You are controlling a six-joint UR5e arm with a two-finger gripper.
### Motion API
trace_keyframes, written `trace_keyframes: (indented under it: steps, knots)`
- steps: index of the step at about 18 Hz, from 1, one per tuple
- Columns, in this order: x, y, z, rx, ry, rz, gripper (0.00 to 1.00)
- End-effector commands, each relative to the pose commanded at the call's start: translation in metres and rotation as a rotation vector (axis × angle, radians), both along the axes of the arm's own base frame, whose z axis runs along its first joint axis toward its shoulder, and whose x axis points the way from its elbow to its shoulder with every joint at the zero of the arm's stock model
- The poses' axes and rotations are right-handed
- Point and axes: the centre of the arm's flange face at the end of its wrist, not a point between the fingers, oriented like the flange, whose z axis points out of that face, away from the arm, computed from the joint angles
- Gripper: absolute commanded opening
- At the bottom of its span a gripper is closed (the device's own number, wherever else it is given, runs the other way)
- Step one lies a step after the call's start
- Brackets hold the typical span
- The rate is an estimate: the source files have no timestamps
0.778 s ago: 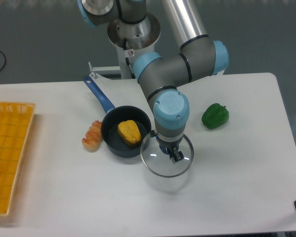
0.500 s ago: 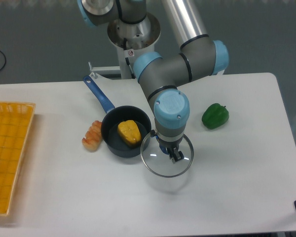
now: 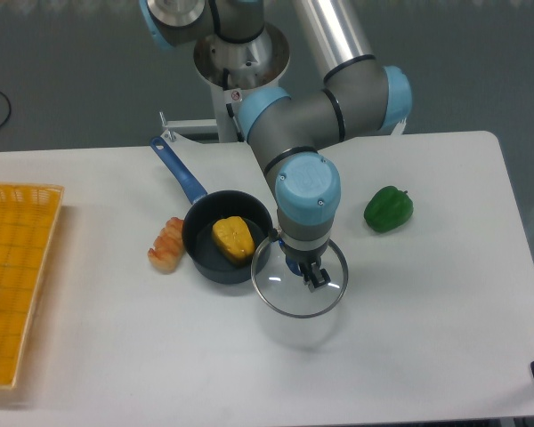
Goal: Close the pot lid
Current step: 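Hold the clear glass lid by its knob beside the saucepan, then carry the glass lid over the blue saucepan and lower it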
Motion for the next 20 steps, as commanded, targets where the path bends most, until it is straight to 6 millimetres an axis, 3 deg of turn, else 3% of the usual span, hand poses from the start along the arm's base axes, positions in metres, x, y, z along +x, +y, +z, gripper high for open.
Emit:
trace_keyframes:
  steps: [5,8,15,17,20]
  knots:
    - [0.033,0.012,0.012,-0.013,-0.010,-0.032,0.65]
    - [0.056,0.016,0.007,-0.030,-0.012,-0.055,0.65]
    - [0.088,-0.007,0.014,-0.051,-0.007,-0.074,0.65]
    - [0.105,-0.009,0.014,-0.053,-0.005,-0.093,0.65]
    - [0.110,-0.011,0.015,-0.052,-0.003,-0.091,0.65]
